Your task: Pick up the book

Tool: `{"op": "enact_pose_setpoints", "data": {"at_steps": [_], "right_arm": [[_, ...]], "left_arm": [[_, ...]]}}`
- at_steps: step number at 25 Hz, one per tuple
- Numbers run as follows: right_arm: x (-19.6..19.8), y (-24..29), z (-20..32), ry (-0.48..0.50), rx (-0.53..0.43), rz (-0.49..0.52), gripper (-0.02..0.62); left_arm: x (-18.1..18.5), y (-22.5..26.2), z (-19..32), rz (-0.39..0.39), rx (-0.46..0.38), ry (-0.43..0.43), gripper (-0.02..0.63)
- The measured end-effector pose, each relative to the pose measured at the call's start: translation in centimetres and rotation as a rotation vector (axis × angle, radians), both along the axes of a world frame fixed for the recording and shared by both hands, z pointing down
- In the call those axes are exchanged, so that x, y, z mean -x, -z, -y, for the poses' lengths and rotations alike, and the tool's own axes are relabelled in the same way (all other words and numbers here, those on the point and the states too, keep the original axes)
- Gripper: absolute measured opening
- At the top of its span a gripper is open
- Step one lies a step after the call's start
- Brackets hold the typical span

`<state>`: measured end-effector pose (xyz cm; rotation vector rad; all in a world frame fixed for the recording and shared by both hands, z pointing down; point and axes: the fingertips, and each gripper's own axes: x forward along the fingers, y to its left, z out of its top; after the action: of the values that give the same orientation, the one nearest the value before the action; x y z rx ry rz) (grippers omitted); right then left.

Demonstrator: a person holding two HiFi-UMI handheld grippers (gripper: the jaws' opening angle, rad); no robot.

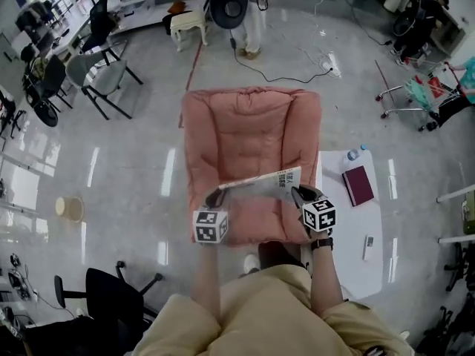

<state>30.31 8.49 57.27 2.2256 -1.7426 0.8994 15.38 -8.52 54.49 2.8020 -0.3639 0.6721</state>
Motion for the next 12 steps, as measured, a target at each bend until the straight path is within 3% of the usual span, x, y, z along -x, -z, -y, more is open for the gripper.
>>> {"op": "enact_pose_setpoints", "data": {"at_steps": [5,12], "right_arm": [[-0.3,8.9,-2.0,-0.04,-0.175,-0.069,0.049],[0.0,17.7,-5.3,-0.082,-0.291,-0.16,0.049]], "left_arm": [[-1.9,8.5,-0.7,-0.092,-0.088,-0.067,0.064],[-2.1,17.7,-3.5,-0.194,-0.177,-0.118,0.064]]}}
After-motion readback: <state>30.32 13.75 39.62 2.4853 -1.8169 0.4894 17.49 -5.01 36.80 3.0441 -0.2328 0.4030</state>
